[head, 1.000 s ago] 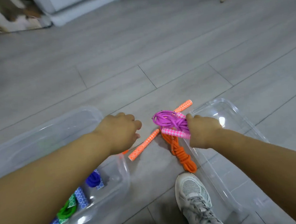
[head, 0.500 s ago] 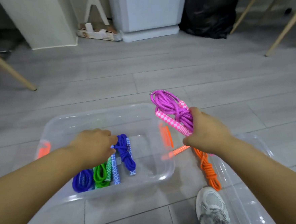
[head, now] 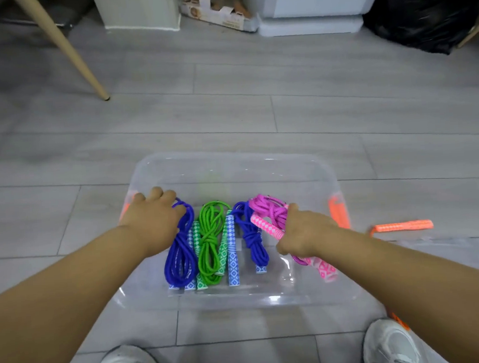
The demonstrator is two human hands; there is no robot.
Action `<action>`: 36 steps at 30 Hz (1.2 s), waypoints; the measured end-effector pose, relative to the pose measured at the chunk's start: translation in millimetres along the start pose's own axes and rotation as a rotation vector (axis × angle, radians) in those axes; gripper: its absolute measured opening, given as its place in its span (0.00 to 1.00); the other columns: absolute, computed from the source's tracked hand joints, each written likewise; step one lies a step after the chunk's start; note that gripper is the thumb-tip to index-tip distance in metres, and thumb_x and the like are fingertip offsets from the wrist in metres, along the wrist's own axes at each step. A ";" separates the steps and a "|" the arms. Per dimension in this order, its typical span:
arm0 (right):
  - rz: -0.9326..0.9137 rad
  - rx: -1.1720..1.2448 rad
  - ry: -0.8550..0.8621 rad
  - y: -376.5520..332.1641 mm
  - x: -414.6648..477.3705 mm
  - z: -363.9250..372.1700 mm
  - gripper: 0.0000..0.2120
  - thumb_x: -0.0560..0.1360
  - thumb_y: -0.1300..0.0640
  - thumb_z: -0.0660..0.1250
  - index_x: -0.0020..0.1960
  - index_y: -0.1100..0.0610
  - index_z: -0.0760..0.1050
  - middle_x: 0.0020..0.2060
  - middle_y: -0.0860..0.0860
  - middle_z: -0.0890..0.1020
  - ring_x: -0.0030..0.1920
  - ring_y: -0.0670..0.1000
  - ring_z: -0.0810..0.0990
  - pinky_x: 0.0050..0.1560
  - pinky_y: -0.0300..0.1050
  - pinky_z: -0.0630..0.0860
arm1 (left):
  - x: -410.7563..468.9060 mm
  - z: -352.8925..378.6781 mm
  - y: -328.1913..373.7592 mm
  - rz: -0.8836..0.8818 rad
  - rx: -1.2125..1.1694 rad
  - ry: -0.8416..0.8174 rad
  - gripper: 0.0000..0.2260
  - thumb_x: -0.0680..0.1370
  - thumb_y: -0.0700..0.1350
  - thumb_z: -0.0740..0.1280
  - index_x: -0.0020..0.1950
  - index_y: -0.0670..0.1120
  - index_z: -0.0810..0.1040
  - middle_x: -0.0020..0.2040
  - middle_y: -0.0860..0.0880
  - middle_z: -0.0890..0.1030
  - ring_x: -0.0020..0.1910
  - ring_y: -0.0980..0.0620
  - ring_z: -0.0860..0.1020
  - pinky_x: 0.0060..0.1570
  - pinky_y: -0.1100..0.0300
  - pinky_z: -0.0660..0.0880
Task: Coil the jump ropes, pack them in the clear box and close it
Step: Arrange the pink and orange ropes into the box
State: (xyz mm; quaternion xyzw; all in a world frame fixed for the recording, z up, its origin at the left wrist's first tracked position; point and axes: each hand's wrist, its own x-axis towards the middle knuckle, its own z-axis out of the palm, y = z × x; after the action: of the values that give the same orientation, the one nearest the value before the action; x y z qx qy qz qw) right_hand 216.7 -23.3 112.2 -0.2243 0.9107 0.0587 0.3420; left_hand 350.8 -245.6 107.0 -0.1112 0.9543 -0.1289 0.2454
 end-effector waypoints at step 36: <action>-0.207 -0.290 -0.156 3.0 57.1 48.3 0.14 0.77 0.44 0.59 0.53 0.55 0.68 0.55 0.54 0.77 0.51 0.54 0.76 0.51 0.49 0.74 | 6.8 25.2 -18.3 0.006 0.063 0.018 0.18 0.80 0.49 0.57 0.70 0.53 0.64 0.67 0.49 0.68 0.68 0.47 0.65 0.70 0.38 0.36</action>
State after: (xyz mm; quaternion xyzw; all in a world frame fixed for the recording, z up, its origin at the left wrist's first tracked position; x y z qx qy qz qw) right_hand 206.2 -29.0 38.4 -0.3585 0.8354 0.1710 0.3800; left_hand 360.2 -269.6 88.3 -0.0992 0.9523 -0.1591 0.2408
